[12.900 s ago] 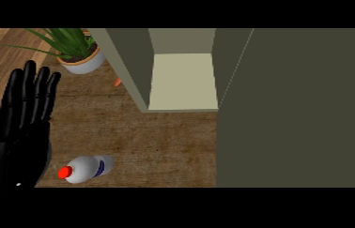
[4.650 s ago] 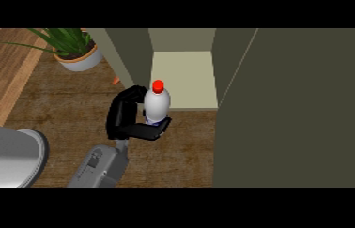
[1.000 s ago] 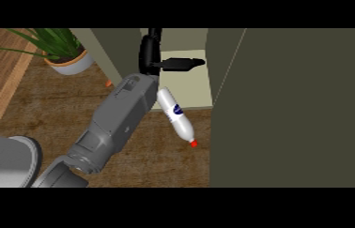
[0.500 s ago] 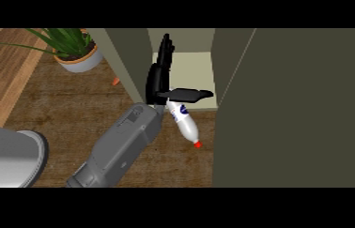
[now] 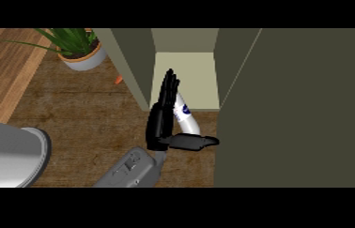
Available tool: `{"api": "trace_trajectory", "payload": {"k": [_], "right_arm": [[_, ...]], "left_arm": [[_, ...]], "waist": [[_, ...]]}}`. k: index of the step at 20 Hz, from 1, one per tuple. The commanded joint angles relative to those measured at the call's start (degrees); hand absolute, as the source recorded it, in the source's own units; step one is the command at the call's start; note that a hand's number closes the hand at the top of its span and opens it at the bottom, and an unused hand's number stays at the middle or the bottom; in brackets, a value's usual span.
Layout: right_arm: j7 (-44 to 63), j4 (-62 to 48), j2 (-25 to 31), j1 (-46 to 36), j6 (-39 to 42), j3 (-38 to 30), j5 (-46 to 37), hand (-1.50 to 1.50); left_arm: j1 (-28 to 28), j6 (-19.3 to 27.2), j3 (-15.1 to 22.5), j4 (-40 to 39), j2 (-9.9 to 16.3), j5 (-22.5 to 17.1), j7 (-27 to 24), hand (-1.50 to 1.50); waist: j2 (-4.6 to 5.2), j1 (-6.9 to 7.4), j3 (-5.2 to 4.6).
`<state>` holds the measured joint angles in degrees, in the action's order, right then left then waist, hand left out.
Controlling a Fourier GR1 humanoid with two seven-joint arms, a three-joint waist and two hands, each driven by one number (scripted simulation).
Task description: Pick up the bottled water, place it into the cabinet and close the cabinet
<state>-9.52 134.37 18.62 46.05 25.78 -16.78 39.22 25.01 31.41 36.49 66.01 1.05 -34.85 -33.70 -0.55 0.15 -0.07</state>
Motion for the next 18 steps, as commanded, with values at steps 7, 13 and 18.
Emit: {"api": "trace_trajectory", "payload": {"k": [7,13,18], "right_arm": [[4.6,10.4,3.5,2.5,2.3,-1.1,-0.2,1.50],[5.4,13.5,2.9,4.8,4.2,3.0,-2.6,1.50],[6.5,12.8,8.7,3.7,10.6,5.2,-4.5,1.50]], "left_arm": [[-17.3,-4.3,7.3,20.5,11.9,2.0,1.8,1.50],[-24.5,-7.1,5.6,30.3,22.1,1.6,2.2,1.50],[-27.7,-10.0,1.9,34.3,29.0,0.1,2.1,1.50]], "waist": [[0.20,0.02,-0.02],[0.18,-0.20,-0.05],[0.20,0.31,-0.13]]}}
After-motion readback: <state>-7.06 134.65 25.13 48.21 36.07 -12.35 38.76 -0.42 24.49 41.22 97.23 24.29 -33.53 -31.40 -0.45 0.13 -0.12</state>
